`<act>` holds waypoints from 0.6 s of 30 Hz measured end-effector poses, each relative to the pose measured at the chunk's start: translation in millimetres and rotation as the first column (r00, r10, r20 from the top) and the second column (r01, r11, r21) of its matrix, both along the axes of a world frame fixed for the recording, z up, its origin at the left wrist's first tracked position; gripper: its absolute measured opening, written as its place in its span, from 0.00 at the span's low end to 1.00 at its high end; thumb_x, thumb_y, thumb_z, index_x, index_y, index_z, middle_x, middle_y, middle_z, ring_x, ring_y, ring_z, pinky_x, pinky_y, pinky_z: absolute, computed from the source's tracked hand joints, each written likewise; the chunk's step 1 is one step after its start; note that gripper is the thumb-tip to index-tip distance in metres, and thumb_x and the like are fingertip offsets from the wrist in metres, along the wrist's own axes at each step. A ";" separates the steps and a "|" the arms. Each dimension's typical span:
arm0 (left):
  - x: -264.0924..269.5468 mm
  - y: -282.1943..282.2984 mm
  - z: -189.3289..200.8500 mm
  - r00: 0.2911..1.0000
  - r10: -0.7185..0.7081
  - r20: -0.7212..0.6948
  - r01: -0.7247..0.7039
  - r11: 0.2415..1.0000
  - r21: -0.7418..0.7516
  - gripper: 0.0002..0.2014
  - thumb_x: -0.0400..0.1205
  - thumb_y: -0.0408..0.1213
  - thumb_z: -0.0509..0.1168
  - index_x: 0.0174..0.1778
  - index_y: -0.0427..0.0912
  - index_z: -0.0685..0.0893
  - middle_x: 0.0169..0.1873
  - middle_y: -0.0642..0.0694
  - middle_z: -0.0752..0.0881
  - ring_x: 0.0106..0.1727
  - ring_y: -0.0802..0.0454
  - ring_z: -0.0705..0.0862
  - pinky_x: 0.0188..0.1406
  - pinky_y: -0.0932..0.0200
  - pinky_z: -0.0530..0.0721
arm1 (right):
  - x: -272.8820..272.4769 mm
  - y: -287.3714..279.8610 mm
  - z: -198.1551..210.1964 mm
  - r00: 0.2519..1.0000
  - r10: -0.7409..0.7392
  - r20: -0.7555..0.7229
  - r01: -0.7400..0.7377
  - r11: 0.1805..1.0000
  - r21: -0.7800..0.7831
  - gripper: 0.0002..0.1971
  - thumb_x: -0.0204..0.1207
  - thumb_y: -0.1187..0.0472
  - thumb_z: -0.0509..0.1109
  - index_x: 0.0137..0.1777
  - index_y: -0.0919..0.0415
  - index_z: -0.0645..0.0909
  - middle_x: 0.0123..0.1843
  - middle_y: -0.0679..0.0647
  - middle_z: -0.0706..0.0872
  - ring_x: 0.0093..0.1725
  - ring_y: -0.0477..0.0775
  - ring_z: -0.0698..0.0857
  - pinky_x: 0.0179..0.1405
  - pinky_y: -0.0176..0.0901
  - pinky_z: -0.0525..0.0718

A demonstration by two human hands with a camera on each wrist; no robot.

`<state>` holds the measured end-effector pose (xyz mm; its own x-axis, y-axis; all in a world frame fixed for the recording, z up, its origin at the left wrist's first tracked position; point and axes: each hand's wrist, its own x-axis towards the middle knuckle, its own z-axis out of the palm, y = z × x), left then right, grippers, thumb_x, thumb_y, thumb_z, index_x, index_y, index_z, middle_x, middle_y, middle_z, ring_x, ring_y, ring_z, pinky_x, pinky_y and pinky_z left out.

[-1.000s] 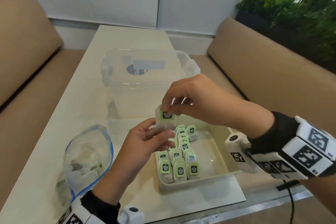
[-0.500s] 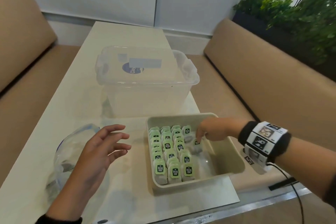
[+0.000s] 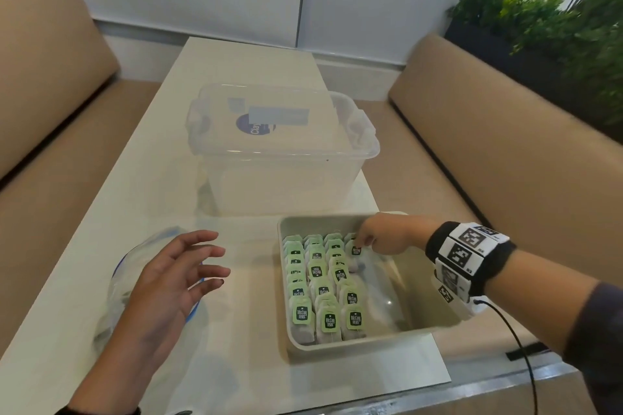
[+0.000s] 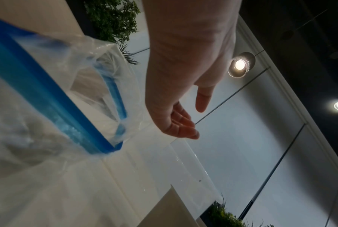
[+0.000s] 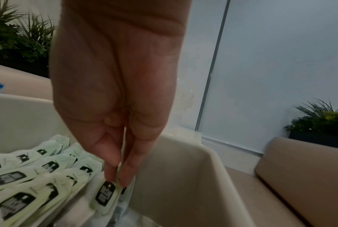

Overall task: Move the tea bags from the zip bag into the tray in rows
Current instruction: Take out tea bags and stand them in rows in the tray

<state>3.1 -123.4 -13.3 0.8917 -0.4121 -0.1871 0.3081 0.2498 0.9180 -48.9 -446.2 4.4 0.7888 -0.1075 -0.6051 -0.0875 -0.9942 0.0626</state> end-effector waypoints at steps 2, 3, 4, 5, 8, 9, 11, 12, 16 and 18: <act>1.0 3.5 3.2 1.000 0.016 0.009 -0.016 1.000 -0.008 0.10 0.83 0.27 0.58 0.51 0.41 0.84 0.37 0.47 0.87 0.31 0.52 0.86 0.30 0.66 0.85 | -1.3 1.6 4.7 1.000 -0.019 0.005 0.019 1.000 0.004 0.27 0.73 0.73 0.55 0.69 0.56 0.78 0.69 0.53 0.81 0.67 0.55 0.79 0.68 0.46 0.76; 2.1 6.7 5.1 0.999 0.030 0.015 -0.030 0.999 -0.012 0.10 0.83 0.27 0.58 0.51 0.41 0.84 0.37 0.47 0.87 0.31 0.53 0.87 0.30 0.67 0.85 | -1.8 3.0 8.7 1.000 -0.026 0.013 0.026 1.000 0.001 0.25 0.75 0.73 0.55 0.70 0.57 0.78 0.70 0.54 0.80 0.68 0.55 0.78 0.68 0.46 0.76; 3.4 10.9 7.6 0.999 0.047 0.023 -0.047 0.999 -0.015 0.10 0.83 0.27 0.58 0.51 0.41 0.84 0.38 0.47 0.87 0.31 0.53 0.87 0.30 0.67 0.85 | -1.8 5.4 14.2 0.999 -0.023 0.022 0.023 1.000 -0.010 0.24 0.76 0.72 0.56 0.71 0.58 0.77 0.70 0.55 0.80 0.68 0.55 0.78 0.68 0.45 0.76; 4.4 16.2 10.4 0.997 0.067 0.032 -0.067 0.998 -0.019 0.10 0.83 0.27 0.58 0.50 0.42 0.84 0.38 0.47 0.87 0.32 0.53 0.87 0.30 0.66 0.85 | -1.3 10.4 21.6 0.999 -0.007 0.033 0.008 1.000 -0.025 0.23 0.77 0.70 0.56 0.71 0.58 0.76 0.71 0.56 0.79 0.68 0.55 0.78 0.68 0.43 0.75; 5.2 37.5 16.3 0.986 0.141 0.084 -0.141 0.990 -0.009 0.11 0.83 0.28 0.59 0.49 0.44 0.85 0.38 0.48 0.87 0.35 0.52 0.86 0.33 0.66 0.85 | 3.3 43.4 51.4 0.990 0.086 0.110 -0.087 0.996 0.009 0.21 0.79 0.67 0.57 0.71 0.57 0.77 0.69 0.52 0.80 0.66 0.50 0.78 0.60 0.33 0.70; 4.6 45.6 17.0 0.980 0.169 0.107 -0.170 0.985 0.001 0.11 0.83 0.28 0.59 0.49 0.45 0.85 0.38 0.48 0.87 0.36 0.52 0.87 0.35 0.66 0.85 | 5.4 60.2 61.5 0.982 0.118 0.150 -0.128 0.990 0.059 0.20 0.80 0.66 0.57 0.70 0.55 0.78 0.67 0.50 0.81 0.63 0.47 0.79 0.56 0.30 0.69; 2.6 62.5 16.2 0.959 0.236 0.158 -0.242 0.970 0.018 0.12 0.84 0.28 0.59 0.48 0.46 0.85 0.38 0.49 0.87 0.36 0.53 0.86 0.36 0.67 0.85 | 10.8 99.4 78.1 0.957 0.167 0.238 -0.217 0.956 0.199 0.18 0.80 0.65 0.59 0.67 0.52 0.79 0.63 0.46 0.83 0.54 0.40 0.80 0.51 0.23 0.72; 1.6 70.8 14.5 0.944 0.272 0.189 -0.284 0.958 0.036 0.12 0.84 0.27 0.59 0.47 0.46 0.85 0.39 0.49 0.86 0.36 0.54 0.86 0.36 0.68 0.84 | 14.8 119.9 82.9 0.948 0.177 0.263 -0.250 0.928 0.277 0.18 0.80 0.64 0.60 0.66 0.51 0.80 0.61 0.44 0.84 0.52 0.38 0.80 0.48 0.21 0.74; -4.5 97.0 -6.6 0.870 0.340 0.357 -0.442 0.859 0.260 0.11 0.81 0.27 0.64 0.47 0.50 0.84 0.45 0.49 0.84 0.41 0.54 0.84 0.40 0.72 0.81 | 37.2 195.7 78.1 0.932 0.240 0.273 -0.341 0.837 0.429 0.17 0.80 0.63 0.61 0.65 0.51 0.81 0.60 0.44 0.85 0.55 0.43 0.82 0.53 0.27 0.77; -8.8 108.0 -26.7 0.859 0.275 0.431 -0.460 0.783 0.419 0.15 0.77 0.30 0.71 0.52 0.55 0.81 0.51 0.53 0.82 0.51 0.54 0.82 0.50 0.67 0.80 | 53.4 224.9 58.8 0.934 0.268 0.237 -0.345 0.847 0.404 0.17 0.80 0.64 0.59 0.66 0.54 0.80 0.63 0.48 0.84 0.60 0.48 0.81 0.60 0.35 0.76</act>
<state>-5.7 -15.4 -40.0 0.9977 0.0268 0.0623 -0.0544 -0.2323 0.9711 4.5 -221.4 63.2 0.8299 0.3979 -0.3911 0.2557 -0.8943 -0.3672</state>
